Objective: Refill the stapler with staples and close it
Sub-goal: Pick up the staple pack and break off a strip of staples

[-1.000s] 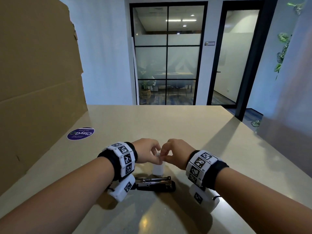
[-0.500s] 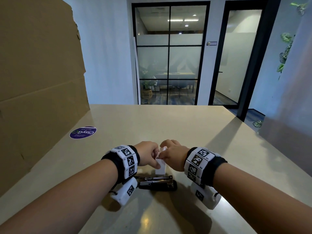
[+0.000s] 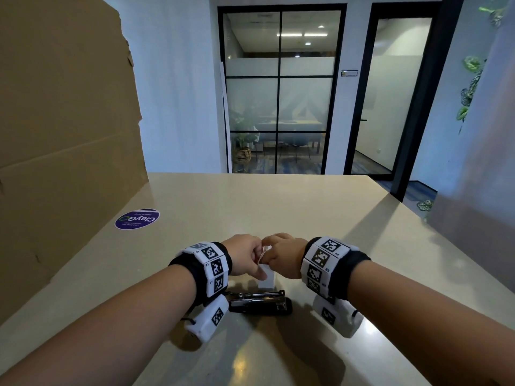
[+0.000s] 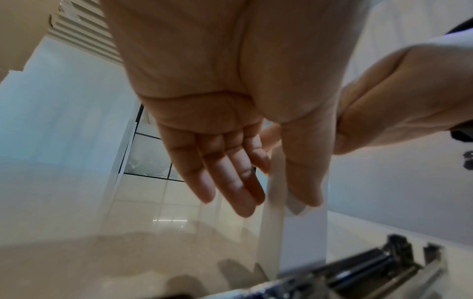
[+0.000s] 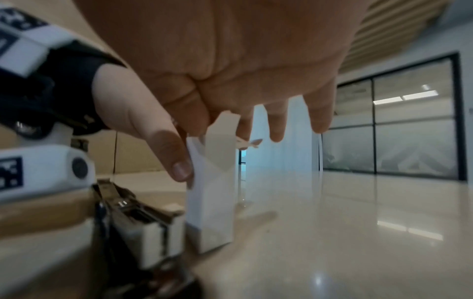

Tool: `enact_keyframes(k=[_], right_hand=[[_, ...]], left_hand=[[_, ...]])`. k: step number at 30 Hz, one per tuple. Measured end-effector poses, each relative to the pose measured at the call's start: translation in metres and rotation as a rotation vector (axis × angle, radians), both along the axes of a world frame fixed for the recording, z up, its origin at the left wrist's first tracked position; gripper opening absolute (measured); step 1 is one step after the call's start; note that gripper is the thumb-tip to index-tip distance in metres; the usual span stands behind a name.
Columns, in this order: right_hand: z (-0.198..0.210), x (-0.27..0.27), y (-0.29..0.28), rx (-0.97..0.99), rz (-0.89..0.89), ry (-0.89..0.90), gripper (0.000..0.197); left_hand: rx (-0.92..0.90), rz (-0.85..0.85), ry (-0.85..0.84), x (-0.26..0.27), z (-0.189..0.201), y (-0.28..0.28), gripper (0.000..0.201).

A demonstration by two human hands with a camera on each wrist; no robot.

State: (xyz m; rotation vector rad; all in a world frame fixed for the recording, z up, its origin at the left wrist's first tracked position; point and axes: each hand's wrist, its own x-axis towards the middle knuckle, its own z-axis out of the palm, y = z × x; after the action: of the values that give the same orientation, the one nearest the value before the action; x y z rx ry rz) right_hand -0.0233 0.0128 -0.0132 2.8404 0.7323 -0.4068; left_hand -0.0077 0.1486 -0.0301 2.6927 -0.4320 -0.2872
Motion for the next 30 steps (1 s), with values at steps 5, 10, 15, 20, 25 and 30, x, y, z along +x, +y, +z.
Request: enact_keyframes(k=[5, 10, 15, 20, 25, 30], right_hand=[[0.006, -0.004, -0.006, 0.046, 0.037, -0.077, 0.037], [0.008, -0.004, -0.009, 0.155, 0.017, -0.092, 0.033], [0.013, -0.005, -0.009, 0.193, -0.012, -0.14, 0.032], [0.013, -0.004, -0.008, 0.148, -0.012, -0.131, 0.033], [0.012, 0.001, -0.008, 0.061, -0.02, -0.011, 0.037], [0.007, 0.004, -0.012, 0.241, -0.023, -0.038, 0.027]], left_hand=[[-0.018, 0.003, -0.001, 0.0, -0.001, 0.0, 0.035], [-0.04, -0.002, -0.002, 0.0, -0.001, -0.001, 0.034], [-0.052, -0.006, -0.013, 0.001, -0.002, -0.002, 0.033], [-0.079, 0.009, -0.023, 0.003, -0.006, -0.002, 0.034], [-0.116, 0.024, 0.002, 0.002, -0.008, -0.002, 0.032], [-0.101, 0.007, 0.02, 0.0, -0.005, -0.003, 0.036]])
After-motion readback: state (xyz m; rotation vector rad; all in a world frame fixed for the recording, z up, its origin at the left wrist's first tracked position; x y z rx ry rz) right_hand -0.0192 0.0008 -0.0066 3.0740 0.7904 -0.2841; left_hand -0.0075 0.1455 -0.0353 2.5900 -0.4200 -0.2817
